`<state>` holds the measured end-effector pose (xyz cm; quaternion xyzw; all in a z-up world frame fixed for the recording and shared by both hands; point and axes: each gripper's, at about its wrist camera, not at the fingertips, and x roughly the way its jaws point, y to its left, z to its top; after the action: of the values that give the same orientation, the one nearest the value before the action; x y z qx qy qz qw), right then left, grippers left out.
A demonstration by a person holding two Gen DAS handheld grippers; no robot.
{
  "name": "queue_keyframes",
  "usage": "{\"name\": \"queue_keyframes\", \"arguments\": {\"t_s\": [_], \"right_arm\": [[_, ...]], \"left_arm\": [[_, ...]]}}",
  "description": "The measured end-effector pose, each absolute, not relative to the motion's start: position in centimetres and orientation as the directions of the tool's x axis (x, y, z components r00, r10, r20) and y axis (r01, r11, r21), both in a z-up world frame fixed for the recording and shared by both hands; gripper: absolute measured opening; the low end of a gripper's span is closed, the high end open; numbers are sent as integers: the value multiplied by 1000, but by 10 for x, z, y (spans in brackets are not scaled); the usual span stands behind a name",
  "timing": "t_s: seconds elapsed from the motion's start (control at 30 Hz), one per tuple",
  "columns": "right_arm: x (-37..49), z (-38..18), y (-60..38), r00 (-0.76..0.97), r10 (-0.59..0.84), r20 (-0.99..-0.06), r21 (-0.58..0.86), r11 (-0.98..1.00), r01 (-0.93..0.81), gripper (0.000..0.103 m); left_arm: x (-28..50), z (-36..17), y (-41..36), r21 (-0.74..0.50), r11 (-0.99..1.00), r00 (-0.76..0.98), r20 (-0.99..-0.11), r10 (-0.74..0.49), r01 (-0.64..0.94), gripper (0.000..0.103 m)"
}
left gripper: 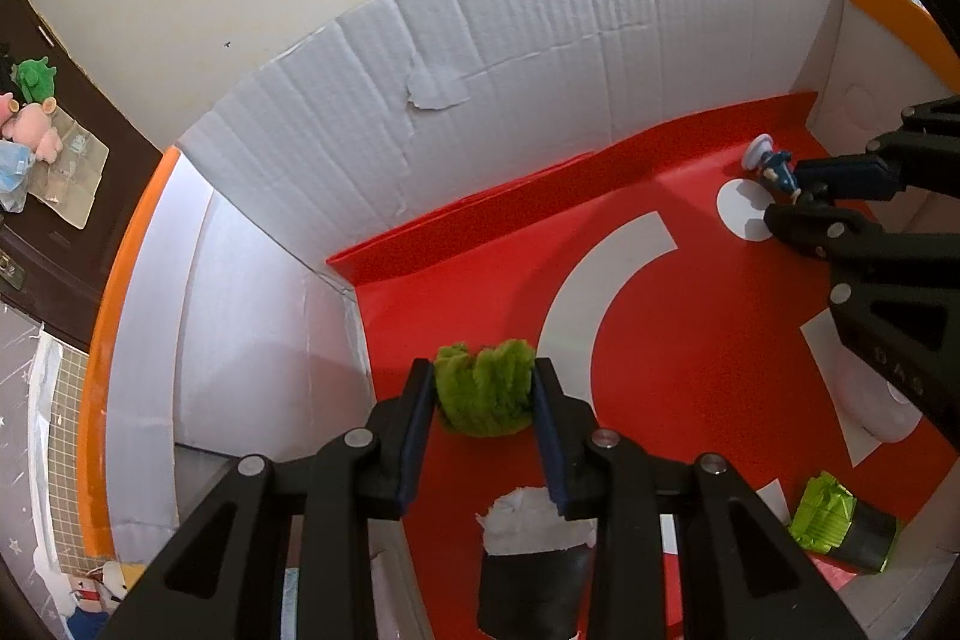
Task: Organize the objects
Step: 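Open both grippers to release the green toy and blue figure in the box, then withdraw both grippers from the box back over the towel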
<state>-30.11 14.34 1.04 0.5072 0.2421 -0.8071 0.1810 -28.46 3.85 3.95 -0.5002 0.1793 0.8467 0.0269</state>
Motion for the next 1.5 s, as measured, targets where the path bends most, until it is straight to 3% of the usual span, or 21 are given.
{"name": "queue_keyframes", "arguments": {"t_s": [0.4, 0.5, 0.53, 1.2, 1.33, 1.5], "right_arm": [[-303, 15, 145, -417, -59, -907, -189, -828, 528, 27], [-301, 18, 144, -433, -68, -899, -191, -828, 527, 51], [-299, 20, 144, -436, -79, -897, -185, -827, 531, 55], [-273, 68, 149, -497, -164, -852, -137, -846, 515, 56], [-274, 83, 155, -522, -188, -832, -129, -849, 512, 62], [-262, 101, 158, -549, -220, -806, -113, -854, 508, 62]], "left_arm": [[-278, 38, 41, 237, -943, -495, -864, -95, -233, 41], [-276, 42, 39, 221, -948, -494, -866, -82, -231, 42], [-275, 44, 38, 216, -949, -495, -865, -78, -229, 42], [-233, 96, 21, 158, -966, -562, -827, -18, -203, 57], [-232, 114, 29, 150, -969, -587, -809, -6, -196, 57], [-226, 123, 28, 141, -974, -629, -777, 3, -179, 60]]}}
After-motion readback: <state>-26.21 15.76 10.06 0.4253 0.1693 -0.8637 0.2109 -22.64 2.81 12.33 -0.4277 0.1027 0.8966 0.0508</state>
